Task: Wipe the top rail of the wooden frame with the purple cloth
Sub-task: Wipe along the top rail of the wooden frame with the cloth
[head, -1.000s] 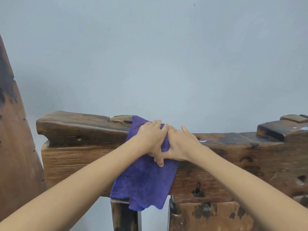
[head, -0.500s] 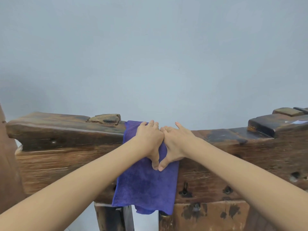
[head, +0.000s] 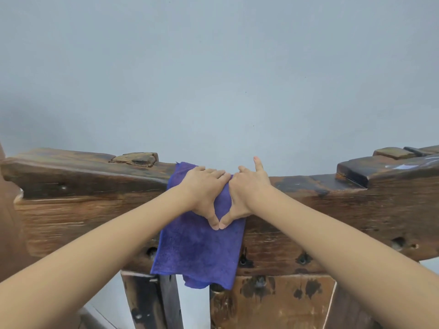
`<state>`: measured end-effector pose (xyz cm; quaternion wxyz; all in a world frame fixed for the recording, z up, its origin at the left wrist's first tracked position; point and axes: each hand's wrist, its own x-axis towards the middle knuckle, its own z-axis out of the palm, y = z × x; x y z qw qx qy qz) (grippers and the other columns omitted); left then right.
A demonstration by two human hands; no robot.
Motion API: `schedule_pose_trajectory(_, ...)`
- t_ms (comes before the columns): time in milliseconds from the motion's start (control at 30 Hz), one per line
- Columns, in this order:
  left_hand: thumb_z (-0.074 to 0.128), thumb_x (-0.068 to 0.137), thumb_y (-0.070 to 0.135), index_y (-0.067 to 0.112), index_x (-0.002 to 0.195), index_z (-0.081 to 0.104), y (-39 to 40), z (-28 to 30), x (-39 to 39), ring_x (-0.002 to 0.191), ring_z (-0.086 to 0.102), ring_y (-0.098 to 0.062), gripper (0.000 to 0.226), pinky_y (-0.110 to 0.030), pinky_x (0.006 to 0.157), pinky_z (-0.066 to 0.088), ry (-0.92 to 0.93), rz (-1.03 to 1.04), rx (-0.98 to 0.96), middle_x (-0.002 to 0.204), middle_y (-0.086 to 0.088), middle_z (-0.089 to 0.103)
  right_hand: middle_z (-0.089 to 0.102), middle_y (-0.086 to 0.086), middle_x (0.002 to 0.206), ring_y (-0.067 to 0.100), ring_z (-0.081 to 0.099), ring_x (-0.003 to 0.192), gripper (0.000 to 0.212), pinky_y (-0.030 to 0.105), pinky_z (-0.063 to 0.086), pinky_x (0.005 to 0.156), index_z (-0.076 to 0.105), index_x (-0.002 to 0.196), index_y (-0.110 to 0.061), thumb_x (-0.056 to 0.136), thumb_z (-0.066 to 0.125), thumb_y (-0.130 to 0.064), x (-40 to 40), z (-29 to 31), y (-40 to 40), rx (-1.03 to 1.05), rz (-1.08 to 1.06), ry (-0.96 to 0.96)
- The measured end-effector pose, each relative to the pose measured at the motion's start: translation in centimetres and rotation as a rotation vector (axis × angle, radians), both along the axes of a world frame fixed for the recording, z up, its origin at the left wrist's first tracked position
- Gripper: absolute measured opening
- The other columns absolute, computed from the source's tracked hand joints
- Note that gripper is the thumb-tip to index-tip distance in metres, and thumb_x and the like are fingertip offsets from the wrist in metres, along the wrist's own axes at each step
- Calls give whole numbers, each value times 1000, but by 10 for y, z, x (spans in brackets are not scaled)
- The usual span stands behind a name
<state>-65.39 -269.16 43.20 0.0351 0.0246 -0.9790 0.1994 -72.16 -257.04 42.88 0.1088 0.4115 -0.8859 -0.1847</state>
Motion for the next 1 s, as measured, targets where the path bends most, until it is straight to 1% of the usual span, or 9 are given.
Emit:
schedule_pose_trajectory(133,72,61,77,15,156,29,3,-19,11,141,43,-21,121,-37,115,32,175,-98,24,158,-1,40,61,6,137,28,25,150,106,62,0,120,64,127,-13,61,51,-95,-5,-11,27,-72,-22,67)
schedule_pose_trajectory(334,68,63,81,3,157,19,11,-32,18,155,19,-30,132,-40,124,14,227,31,-45,166,-14,22,43,17,156,28,17,154,128,57,6,122,38,149,4,70,33,-96,-4,-29,51,-212,1,106)
schedule_pose_trajectory(434,66,54,88,-2,149,31,13,-27,15,151,25,-30,135,-42,118,25,228,108,-78,159,-15,35,34,16,161,26,13,155,129,57,5,122,27,154,5,74,18,-96,-1,-32,54,-297,-22,60)
schedule_pose_trajectory(534,61,47,93,4,138,44,4,-23,16,140,39,-25,129,-43,108,31,228,81,-111,142,-5,51,28,17,164,27,2,157,130,56,0,122,25,155,5,73,5,-94,3,-31,46,-376,-32,6)
schedule_pose_trajectory(600,60,45,94,6,136,47,-3,-22,15,135,44,-24,128,-42,107,34,204,46,-118,137,-2,54,22,18,166,27,0,157,118,49,1,125,23,156,2,81,0,-86,8,-33,33,-504,56,-6)
schedule_pose_trajectory(700,64,44,93,8,136,50,-8,-18,9,134,47,-22,126,-39,113,33,183,17,-85,136,-1,57,37,18,159,28,28,151,86,40,19,122,38,152,-2,96,8,-60,17,-47,12,-645,200,8)
schedule_pose_trajectory(800,67,44,91,8,132,53,-11,-16,4,129,51,-21,122,-37,114,34,171,-2,-76,132,-1,60,65,17,133,29,61,125,69,41,45,102,63,130,-2,100,21,-48,16,-59,2,-725,206,106)
schedule_pose_trajectory(901,69,42,91,11,121,57,-11,-15,-2,116,56,-20,114,-35,109,38,150,-1,-47,117,2,62,71,17,124,28,68,116,65,39,54,89,70,121,-2,99,27,-46,10,-61,0,-764,187,170)
schedule_pose_trajectory(1001,65,43,95,14,116,56,-11,-9,-13,110,59,-19,109,-35,105,42,78,4,4,110,4,62,70,8,128,21,64,122,71,34,53,85,68,125,-10,99,13,-48,8,-52,-2,-698,119,134)
